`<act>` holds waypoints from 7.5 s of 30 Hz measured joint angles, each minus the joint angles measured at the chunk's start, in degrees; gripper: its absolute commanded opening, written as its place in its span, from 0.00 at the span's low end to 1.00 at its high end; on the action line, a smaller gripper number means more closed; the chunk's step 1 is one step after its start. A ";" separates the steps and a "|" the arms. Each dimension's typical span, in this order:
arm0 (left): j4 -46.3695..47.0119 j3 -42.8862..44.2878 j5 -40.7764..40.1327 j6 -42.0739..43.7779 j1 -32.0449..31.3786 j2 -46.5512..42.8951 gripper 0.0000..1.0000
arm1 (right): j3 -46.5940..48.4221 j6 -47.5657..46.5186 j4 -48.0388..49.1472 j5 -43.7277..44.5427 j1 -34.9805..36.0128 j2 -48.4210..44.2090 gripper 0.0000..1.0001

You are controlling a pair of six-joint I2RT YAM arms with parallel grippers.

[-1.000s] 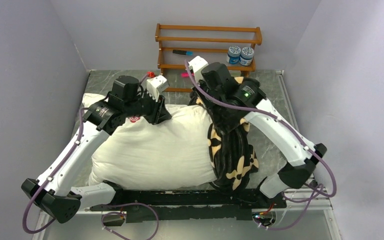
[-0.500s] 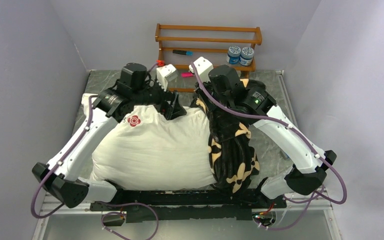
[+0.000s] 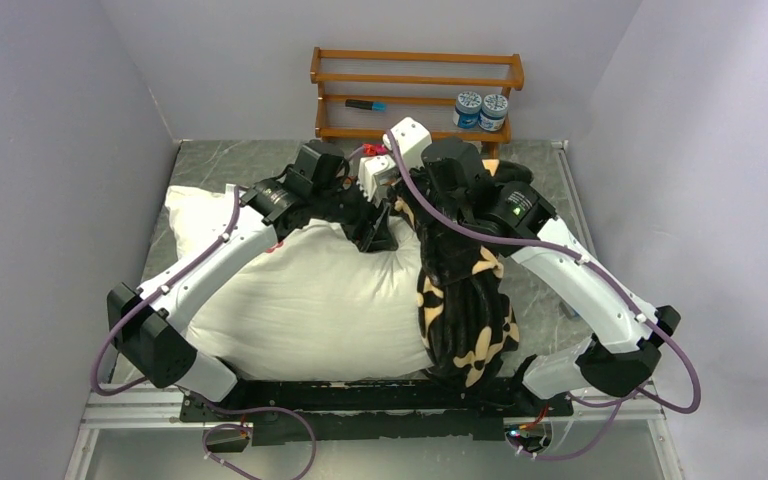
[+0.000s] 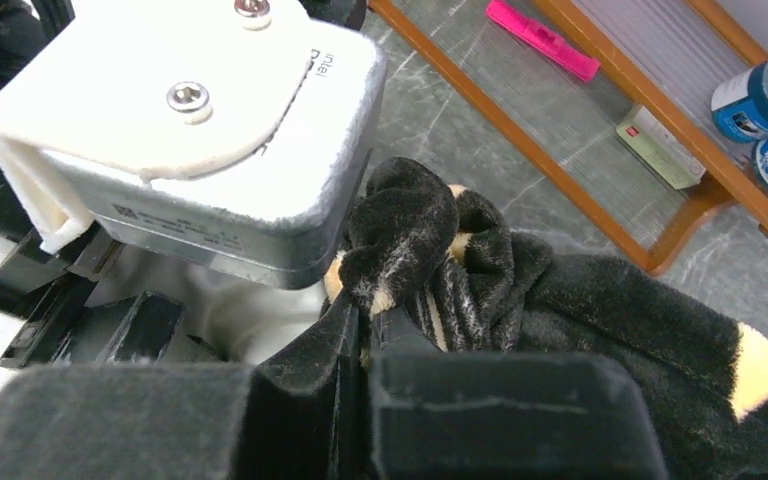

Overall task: Remove the pillowcase from the pillow
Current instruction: Remove the pillow from the pillowcase, then place the pillowcase at the center of the board.

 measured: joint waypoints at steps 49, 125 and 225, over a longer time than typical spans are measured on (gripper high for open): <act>-6.14 -7.41 -22.93 -3.56 5.73 -15.02 0.05 | -4.11 7.78 8.87 -10.29 -26.29 2.54 0.28; -7.48 -8.31 -24.61 -3.28 7.67 -15.37 0.05 | -4.55 2.54 6.10 -2.21 -17.42 1.57 0.61; -0.33 -3.08 -67.36 -14.56 38.29 -3.43 0.47 | -28.41 8.59 7.41 7.48 1.22 2.25 0.00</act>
